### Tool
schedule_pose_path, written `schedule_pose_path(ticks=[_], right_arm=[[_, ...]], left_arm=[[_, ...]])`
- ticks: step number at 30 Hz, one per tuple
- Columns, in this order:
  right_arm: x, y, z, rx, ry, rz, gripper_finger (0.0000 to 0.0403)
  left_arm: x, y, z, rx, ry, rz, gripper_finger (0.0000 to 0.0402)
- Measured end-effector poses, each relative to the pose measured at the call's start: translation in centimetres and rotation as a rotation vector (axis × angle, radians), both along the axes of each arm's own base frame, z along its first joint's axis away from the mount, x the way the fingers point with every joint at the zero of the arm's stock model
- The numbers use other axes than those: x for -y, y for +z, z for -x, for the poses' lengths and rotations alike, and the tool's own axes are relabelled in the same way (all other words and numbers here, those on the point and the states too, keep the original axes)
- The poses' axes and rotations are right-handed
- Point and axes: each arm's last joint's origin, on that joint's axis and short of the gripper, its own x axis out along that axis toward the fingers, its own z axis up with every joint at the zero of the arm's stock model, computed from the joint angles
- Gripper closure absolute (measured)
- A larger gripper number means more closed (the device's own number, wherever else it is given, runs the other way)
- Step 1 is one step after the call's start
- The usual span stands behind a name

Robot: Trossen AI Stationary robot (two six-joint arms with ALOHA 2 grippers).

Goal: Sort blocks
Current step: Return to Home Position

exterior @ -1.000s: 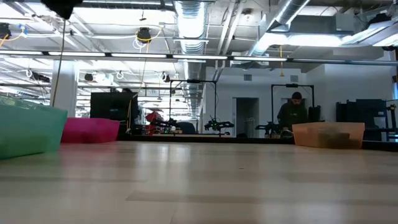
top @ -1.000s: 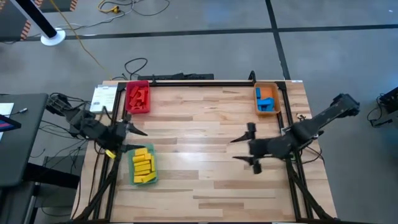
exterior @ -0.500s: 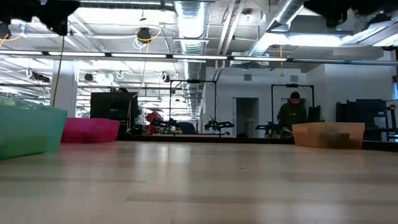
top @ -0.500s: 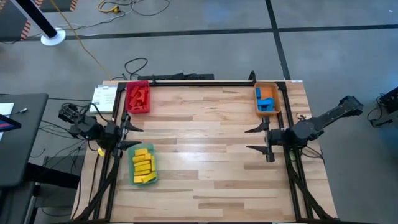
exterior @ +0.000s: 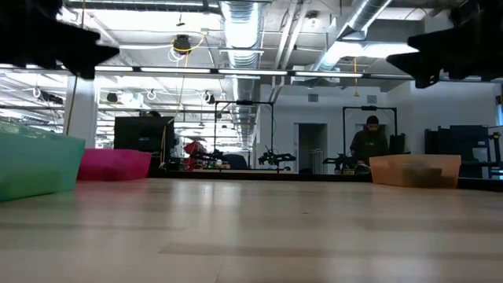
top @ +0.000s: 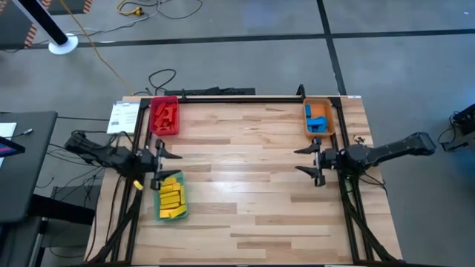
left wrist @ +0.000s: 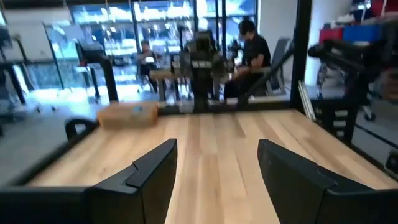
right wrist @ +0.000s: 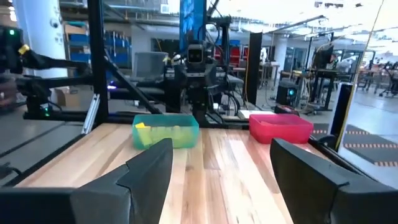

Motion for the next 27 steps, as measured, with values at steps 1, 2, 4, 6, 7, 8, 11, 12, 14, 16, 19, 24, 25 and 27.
schedule_pose_path(ticks=[1, 2, 4, 6, 7, 8, 11, 12, 14, 16, 19, 24, 25, 27], right_arm=[[0.1, -0.1, 0.1, -0.014, -0.001, -0.007, 0.0117], [0.2, -0.1, 0.1, -0.012, 0.000, -0.012, 0.0117], [0.4, -0.1, 0.2, -0.002, 0.010, -0.012, 0.0117], [0.5, 0.1, 0.3, 0.011, 0.020, -0.001, 0.0117], [0.5, 0.1, 0.3, 0.015, 0.024, 0.001, 0.0117], [0.5, 0.1, 0.3, 0.016, 0.026, 0.003, 0.0117], [0.7, 0.1, 0.3, 0.016, 0.018, -0.004, 0.0117], [0.8, 0.1, 0.3, 0.015, 0.013, -0.012, 0.0117], [0.9, 0.0, 0.3, 0.006, -0.003, -0.027, 0.0117], [1.1, -0.2, 0.2, -0.015, -0.034, -0.053, 0.0117], [1.3, -0.6, 0.2, -0.047, -0.055, -0.095, 0.0117], [1.5, -1.2, 0.2, -0.113, -0.069, -0.083, 0.0117], [1.5, -1.4, 0.2, -0.126, -0.070, -0.081, 0.0117], [1.5, -1.7, 0.2, -0.157, -0.072, -0.077, 0.0117]], left_arm=[[0.0, -0.5, -0.2, -0.014, -0.008, 0.007, 0.0182], [0.0, -1.0, -0.3, -0.025, -0.013, 0.016, 0.0182], [-0.1, -1.3, -0.4, -0.032, -0.029, 0.031, 0.0182], [-0.1, -1.5, -0.5, -0.032, -0.046, 0.030, 0.0182], [-0.1, -1.6, -0.6, -0.031, -0.054, 0.027, 0.0182], [-0.2, -1.6, -0.6, -0.032, -0.059, 0.021, 0.0182], [-0.1, -1.7, -0.6, -0.038, -0.099, 0.002, 0.0182], [-0.1, -1.7, -0.6, -0.041, -0.115, -0.008, 0.0182], [-0.1, -1.8, -0.6, -0.047, -0.129, -0.023, 0.0182], [-0.1, -1.9, -0.6, -0.054, -0.126, -0.023, 0.0182], [-0.1, -1.9, -0.7, -0.055, -0.123, -0.014, 0.0182], [-0.1, -1.8, -0.7, -0.047, -0.120, 0.001, 0.0182], [-0.1, -1.8, -0.7, -0.047, -0.121, 0.012, 0.0182], [-0.1, -1.8, -0.7, -0.048, -0.123, 0.032, 0.0182]])
